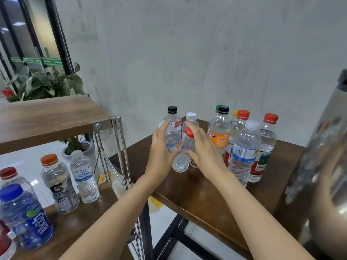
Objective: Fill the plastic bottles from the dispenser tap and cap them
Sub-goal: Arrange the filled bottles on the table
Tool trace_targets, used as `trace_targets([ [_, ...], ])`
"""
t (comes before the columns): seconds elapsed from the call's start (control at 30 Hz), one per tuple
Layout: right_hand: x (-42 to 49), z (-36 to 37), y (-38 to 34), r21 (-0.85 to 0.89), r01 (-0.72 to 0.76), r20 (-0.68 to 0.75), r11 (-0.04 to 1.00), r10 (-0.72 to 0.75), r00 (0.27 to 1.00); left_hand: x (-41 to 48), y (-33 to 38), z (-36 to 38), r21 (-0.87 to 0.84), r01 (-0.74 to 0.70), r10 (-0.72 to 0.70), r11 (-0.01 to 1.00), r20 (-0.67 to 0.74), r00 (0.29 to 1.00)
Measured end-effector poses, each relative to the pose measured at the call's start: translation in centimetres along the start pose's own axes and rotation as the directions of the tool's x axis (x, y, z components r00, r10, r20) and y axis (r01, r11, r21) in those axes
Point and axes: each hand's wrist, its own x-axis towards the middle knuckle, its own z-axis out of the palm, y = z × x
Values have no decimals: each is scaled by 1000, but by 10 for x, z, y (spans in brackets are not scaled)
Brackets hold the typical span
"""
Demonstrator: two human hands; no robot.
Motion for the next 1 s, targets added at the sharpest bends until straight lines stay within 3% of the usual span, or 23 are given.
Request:
trace_targets([
  [0.3, -35, -11, -28, -58, 18, -102, 998, -24, 995, -35, 27, -24, 104, -71, 61, 992, 102, 993],
  [0.47, -57, -27, -63, -43, 65, -48, 997, -67, 997, -68, 51, -63, 147, -92, 78, 985, 100, 992],
  [0.73, -74, -38, -130, 165, 73, 36, 984, -80, 996, -118, 68, -134, 234, -36, 12, 972, 104, 995],
  [1.0, -66, 6, -188, 350, 94, 138, 932, -151, 979, -145, 49, -201, 376, 101, -111, 921, 4, 994],
])
